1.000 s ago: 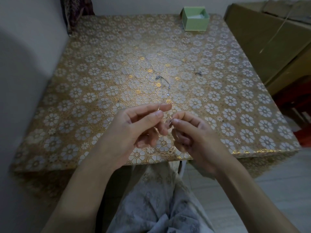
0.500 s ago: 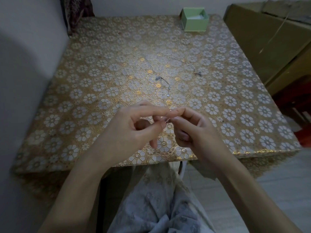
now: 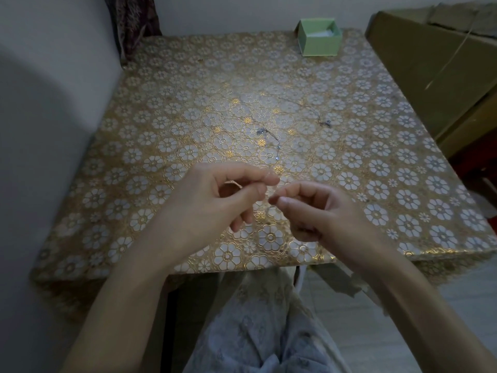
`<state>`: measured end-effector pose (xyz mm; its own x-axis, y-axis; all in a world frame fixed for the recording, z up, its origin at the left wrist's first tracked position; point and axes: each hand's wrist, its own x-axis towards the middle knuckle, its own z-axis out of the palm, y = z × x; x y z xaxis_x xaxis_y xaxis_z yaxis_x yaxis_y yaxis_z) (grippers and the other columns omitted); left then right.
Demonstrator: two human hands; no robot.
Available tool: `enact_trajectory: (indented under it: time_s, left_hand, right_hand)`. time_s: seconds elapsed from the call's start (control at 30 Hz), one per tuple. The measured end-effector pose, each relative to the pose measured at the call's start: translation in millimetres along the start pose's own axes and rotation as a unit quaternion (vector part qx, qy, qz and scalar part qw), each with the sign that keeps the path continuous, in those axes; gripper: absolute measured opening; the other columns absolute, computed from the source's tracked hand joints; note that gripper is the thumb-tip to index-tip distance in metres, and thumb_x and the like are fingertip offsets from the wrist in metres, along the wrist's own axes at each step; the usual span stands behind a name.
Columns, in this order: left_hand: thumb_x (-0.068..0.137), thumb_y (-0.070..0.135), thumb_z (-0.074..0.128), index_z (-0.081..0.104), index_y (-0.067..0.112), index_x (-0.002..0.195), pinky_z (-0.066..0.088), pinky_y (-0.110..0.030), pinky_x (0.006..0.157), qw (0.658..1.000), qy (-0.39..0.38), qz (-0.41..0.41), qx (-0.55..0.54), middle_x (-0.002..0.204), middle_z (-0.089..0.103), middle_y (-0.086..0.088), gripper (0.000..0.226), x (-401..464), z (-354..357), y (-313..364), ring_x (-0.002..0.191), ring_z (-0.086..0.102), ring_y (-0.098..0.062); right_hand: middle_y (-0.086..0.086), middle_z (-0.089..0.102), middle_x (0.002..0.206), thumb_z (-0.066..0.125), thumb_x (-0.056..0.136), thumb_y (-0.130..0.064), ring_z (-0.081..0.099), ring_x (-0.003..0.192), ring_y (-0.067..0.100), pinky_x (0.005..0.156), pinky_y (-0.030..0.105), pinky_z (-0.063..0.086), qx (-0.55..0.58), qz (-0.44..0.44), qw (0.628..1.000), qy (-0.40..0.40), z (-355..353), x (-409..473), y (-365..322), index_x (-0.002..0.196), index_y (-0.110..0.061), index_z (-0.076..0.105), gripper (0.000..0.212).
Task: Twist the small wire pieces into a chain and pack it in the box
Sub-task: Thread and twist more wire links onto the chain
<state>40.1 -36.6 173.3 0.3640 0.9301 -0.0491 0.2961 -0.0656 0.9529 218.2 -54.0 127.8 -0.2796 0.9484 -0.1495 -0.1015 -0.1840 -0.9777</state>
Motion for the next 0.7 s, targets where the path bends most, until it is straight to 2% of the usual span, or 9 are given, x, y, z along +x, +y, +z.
enact_trajectory:
  time_s: [0.1, 0.3, 0.43, 0.57, 0.63, 0.7]
  left_hand:
    - [0.086, 0.012, 0.06, 0.073, 0.024, 0.089, 0.044, -0.018, 0.047, 1.0, 0.003, -0.006, 0.01, 0.068, 0.067, 0.004, 0.018, 4, -3, 2, 0.055, 0.057, -0.012]
    - [0.088, 0.014, 0.059, 0.071, 0.02, 0.093, 0.041, -0.015, 0.045, 0.999, 0.031, -0.016, 0.007, 0.062, 0.064, 0.004, 0.014, 12, -3, 7, 0.052, 0.054, -0.007]
    - [0.089, 0.008, 0.059, 0.065, 0.013, 0.091, 0.042, -0.016, 0.046, 0.996, 0.035, -0.06, -0.05, 0.062, 0.063, 0.004, 0.008, 17, -2, 3, 0.053, 0.053, -0.008]
    - [0.085, 0.005, 0.059, 0.063, 0.01, 0.085, 0.046, -0.016, 0.051, 0.988, 0.026, -0.099, -0.118, 0.066, 0.066, 0.003, 0.006, 13, 1, -5, 0.058, 0.058, -0.008]
    - [0.083, 0.006, 0.061, 0.066, 0.01, 0.085, 0.05, -0.017, 0.057, 0.988, 0.016, -0.105, -0.107, 0.07, 0.069, 0.002, 0.007, 9, 3, -10, 0.064, 0.062, -0.008]
    - [0.083, 0.011, 0.063, 0.069, 0.016, 0.085, 0.052, -0.019, 0.063, 0.995, 0.009, -0.084, -0.049, 0.077, 0.071, 0.003, 0.008, 5, 5, -14, 0.07, 0.065, -0.008]
  right_hand:
    - [-0.011, 0.045, 0.05, 0.063, 0.083, -0.007, 0.037, 0.043, 0.003, 0.042, 0.014, 0.032, -0.051, -0.011, 0.999, 0.003, 0, 0, -5, 0.079, -0.005, 0.064, 0.004]
    - [-0.007, 0.045, 0.053, 0.064, 0.086, -0.005, 0.036, 0.044, 0.004, 0.043, 0.015, 0.03, -0.083, -0.013, 0.996, -0.019, 7, -2, -4, 0.075, -0.01, 0.064, 0.012]
    - [-0.006, 0.046, 0.052, 0.065, 0.075, -0.015, 0.037, 0.042, 0.005, 0.041, 0.017, 0.03, -0.003, 0.013, 0.999, -0.041, 9, -4, -3, 0.068, -0.018, 0.068, 0.008]
    - [0.0, 0.039, 0.055, 0.061, 0.074, -0.012, 0.025, 0.047, 0.01, 0.042, 0.021, 0.02, 0.082, 0.03, 0.995, -0.048, 11, -7, -4, 0.067, -0.017, 0.069, 0.012]
    - [-0.001, 0.038, 0.054, 0.06, 0.075, -0.012, 0.023, 0.049, 0.012, 0.041, 0.019, 0.02, 0.1, 0.032, 0.994, -0.043, 12, -9, -4, 0.067, -0.016, 0.068, 0.012]
    - [-0.001, 0.037, 0.053, 0.06, 0.074, -0.013, 0.021, 0.05, 0.014, 0.039, 0.018, 0.02, 0.119, 0.038, 0.992, -0.031, 13, -11, -1, 0.067, -0.016, 0.068, 0.011]
